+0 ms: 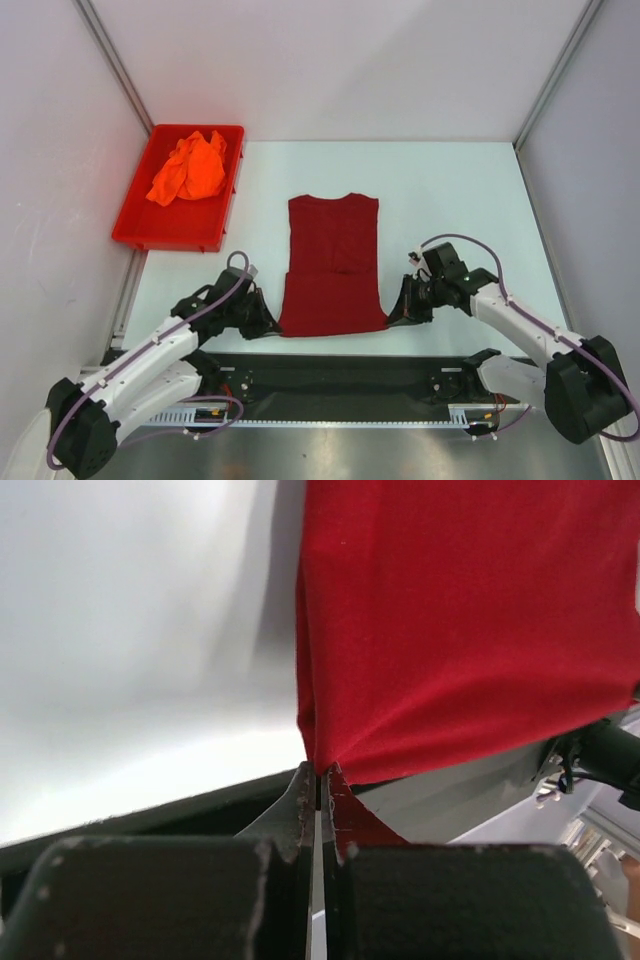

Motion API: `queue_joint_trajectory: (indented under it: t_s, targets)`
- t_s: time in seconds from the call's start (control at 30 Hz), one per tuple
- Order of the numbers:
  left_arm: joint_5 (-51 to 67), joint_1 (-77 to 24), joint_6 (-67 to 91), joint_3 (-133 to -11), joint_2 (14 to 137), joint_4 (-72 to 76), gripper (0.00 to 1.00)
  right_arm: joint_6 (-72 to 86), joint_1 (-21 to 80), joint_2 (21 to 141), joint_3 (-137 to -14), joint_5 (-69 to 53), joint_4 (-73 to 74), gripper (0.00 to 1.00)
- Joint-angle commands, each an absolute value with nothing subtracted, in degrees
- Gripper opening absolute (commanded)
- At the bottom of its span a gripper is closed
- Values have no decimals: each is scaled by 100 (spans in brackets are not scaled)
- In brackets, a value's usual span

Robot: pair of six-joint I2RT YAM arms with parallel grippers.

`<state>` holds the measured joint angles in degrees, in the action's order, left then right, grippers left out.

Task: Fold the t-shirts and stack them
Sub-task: Fold the tshirt

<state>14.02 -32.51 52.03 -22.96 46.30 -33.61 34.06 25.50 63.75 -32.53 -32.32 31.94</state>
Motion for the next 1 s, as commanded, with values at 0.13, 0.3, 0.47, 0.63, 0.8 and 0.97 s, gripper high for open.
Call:
queue_joint_trajectory:
  t_s: [0.13, 0.3, 0.47, 0.63, 0.8, 0.97]
  targets:
    - [651, -3243, 4475, -3944, 5515, -4315, 0, 3393, 2531, 6424, -4559, -2708, 4139, 0]
    - [378, -2980, 3720, -5612, 6739, -4544, 0, 3025, 2189, 7478, -5746, -2637, 4245, 0]
    - [659, -2339, 3139, -6678, 8126, -4562, 0, 2681, 1811, 8882, -7205, -2724, 4307, 0]
    - [624, -2057, 2593, -7917, 9253, -4605, 0, 2523, 1670, 10035, -8567, -2804, 4412, 0]
    - [756, -1899, 2417, -9051, 10316, -4658, 0, 2540, 1547, 11072, -9851, -2865, 4597, 0]
    - [888, -1767, 2338, -10097, 11126, -4860, 0, 2514, 1424, 11697, -10344, -2979, 4509, 0]
